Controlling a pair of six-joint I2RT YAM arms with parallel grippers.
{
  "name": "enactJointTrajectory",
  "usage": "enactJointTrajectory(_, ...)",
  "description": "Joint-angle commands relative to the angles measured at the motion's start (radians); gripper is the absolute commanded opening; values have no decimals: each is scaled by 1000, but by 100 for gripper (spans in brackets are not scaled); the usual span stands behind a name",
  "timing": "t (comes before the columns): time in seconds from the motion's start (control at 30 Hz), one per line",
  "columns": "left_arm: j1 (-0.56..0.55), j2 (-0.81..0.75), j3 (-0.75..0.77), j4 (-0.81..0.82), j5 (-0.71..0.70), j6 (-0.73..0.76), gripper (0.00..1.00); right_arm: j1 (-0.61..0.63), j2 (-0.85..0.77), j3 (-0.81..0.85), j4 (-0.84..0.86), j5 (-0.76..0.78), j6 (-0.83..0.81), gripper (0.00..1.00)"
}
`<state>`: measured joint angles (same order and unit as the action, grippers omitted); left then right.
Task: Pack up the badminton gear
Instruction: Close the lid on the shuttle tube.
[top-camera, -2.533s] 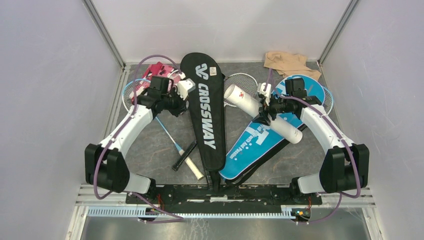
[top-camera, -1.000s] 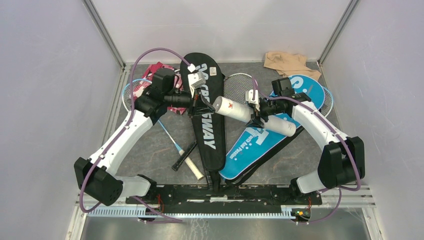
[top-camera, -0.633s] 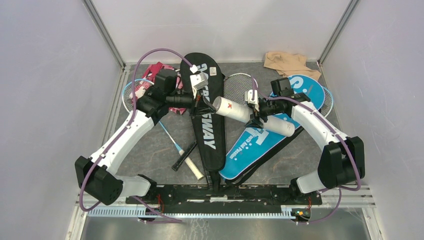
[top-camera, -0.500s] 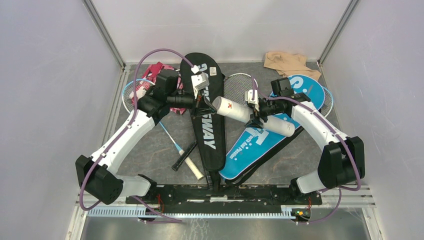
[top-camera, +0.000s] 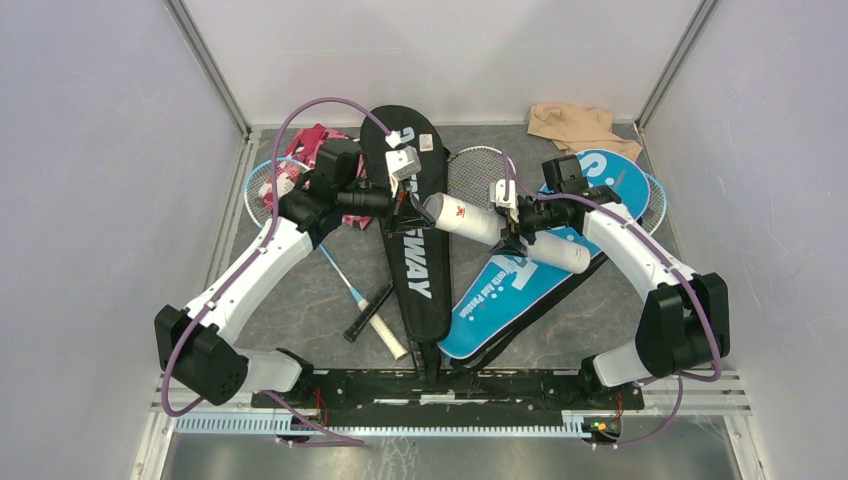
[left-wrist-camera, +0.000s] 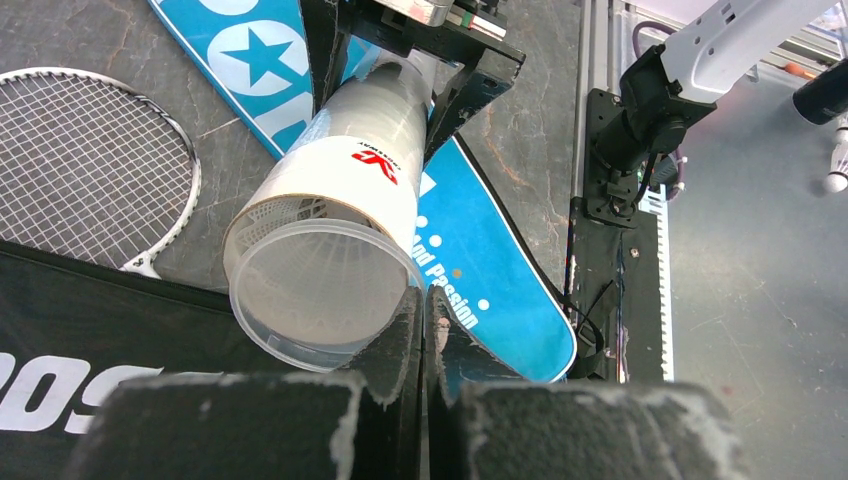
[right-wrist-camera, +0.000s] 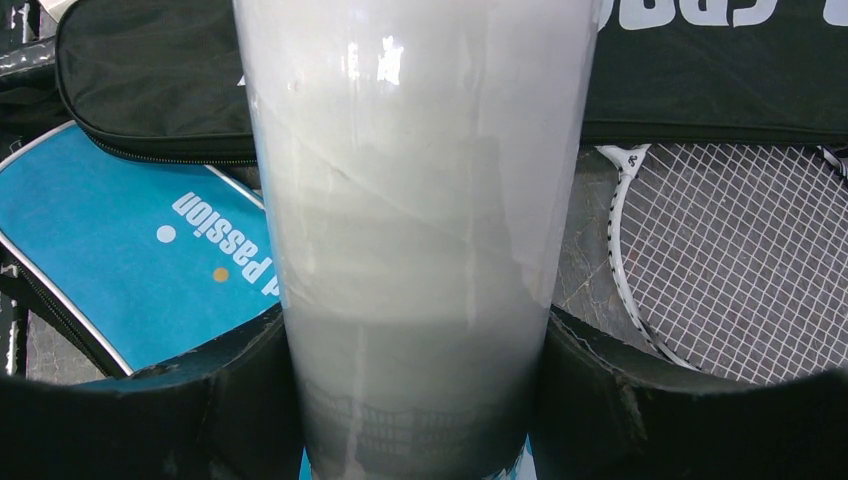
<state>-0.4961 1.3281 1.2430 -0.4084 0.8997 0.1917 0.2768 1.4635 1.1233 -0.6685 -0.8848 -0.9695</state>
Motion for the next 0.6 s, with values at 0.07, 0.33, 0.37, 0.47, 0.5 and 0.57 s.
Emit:
enactJointTrajectory(0.07,-6,1,14,32,32,44,2,8,-34,7,7,-30,-32,7)
enactJointTrajectory(0.33,-3,16,42,2,78,49,2,8,-27,14,-36,-14,-82,7)
enactJointTrajectory(0.37,-3,15,43,1,80,48,2,8,-27,14,-36,-14,-82,7)
enactJointTrajectory(0.47,-1,16,43,2,78,46,2,7,-31,13,-43,-28,-85,7)
enactJointTrajectory(0.5,0,15,42,5,78,42,2,8,-32,13,-46,-31,-86,6)
enactJointTrajectory(0.57,1,14,39,16,82,32,2,8,-32,13,-50,-33,-91,6)
